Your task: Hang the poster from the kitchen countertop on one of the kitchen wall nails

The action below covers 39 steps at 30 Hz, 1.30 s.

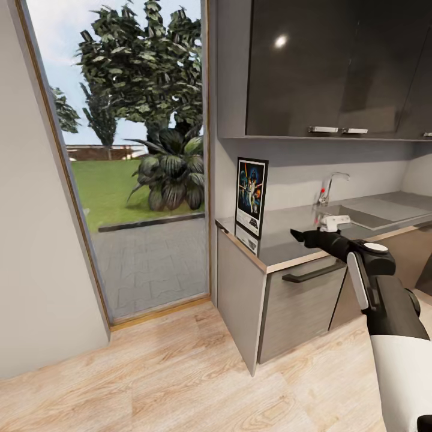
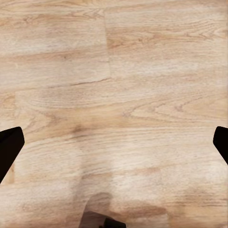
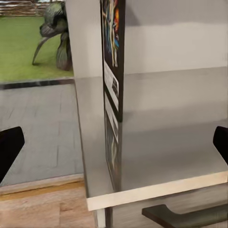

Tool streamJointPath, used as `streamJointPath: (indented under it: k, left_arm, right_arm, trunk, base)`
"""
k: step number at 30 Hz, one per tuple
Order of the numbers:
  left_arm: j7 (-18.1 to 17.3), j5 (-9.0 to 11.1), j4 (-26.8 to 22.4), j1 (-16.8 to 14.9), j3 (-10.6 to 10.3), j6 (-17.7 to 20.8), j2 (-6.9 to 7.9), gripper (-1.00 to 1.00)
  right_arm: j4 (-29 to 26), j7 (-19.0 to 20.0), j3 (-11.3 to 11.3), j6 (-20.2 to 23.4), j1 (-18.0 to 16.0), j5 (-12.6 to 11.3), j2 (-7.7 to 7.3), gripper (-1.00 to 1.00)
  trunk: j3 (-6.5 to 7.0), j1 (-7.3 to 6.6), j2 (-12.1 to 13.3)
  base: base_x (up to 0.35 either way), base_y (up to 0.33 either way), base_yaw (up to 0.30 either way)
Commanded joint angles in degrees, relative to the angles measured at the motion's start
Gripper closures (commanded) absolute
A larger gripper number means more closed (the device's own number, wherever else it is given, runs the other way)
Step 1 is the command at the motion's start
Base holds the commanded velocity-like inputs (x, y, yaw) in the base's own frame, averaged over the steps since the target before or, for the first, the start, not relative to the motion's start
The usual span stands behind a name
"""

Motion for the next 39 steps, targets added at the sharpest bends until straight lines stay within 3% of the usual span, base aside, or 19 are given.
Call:
streamJointPath:
  k: [1, 20, 26, 27, 28, 34, 39]
  left_arm:
    - [-0.03, -0.01, -0.08, 0.00, 0.14, -0.05, -0.05, -1.00]
    - [-0.04, -0.01, -0.05, 0.00, 0.14, -0.05, -0.03, -1.00]
    - [-0.03, -0.18, 1.10, 1.53, 0.21, -1.99, -1.15, -1.00]
    - [-0.06, -0.19, 1.17, 1.62, 0.21, -2.31, -1.21, -1.00]
    - [-0.06, -0.19, 1.18, 1.63, 0.21, -5.55, -1.22, -1.00]
    - [-0.05, -0.23, 1.21, 1.67, 0.15, -5.72, -1.25, -1.00]
    - [-0.06, -0.25, 1.33, 1.67, 0.13, -5.75, -1.25, -1.00]
  right_arm:
    - [-0.05, 0.57, -0.07, 0.32, -0.04, -0.05, 0.00, -1.00]
    - [-0.02, 6.67, -0.05, 0.31, -0.01, -0.04, 0.02, -1.00]
    - [1.26, 7.23, 0.30, 0.22, -0.13, 0.33, 1.42, -1.00]
    - [1.59, 7.18, 0.34, -0.11, -0.10, 0.39, 1.56, -1.00]
    - [1.78, 7.17, 0.34, -0.65, -0.09, 0.40, 1.64, -1.00]
    - [2.94, 7.14, 0.25, -7.05, -0.02, 0.54, 2.79, -1.00]
    - [5.09, 7.03, 0.21, -8.57, -0.06, 0.94, 3.01, -1.00]
  trunk:
    - [-0.05, 0.00, -0.03]
    - [-0.05, 0.00, -0.03]
    - [-0.05, 0.00, -0.03]
    - [-0.05, 0.00, -0.03]
    - [-0.05, 0.00, -0.03]
    - [-0.05, 0.00, -0.03]
    - [-0.05, 0.00, -0.03]
  base:
    - [0.000, 0.000, 0.000]
    - [0.000, 0.000, 0.000]
    - [0.161, 0.000, 0.000]
    - [0.084, 0.000, 0.000]
    - [0.067, 0.000, 0.000]
    - [0.178, 0.000, 0.000]
    - [0.187, 0.000, 0.000]
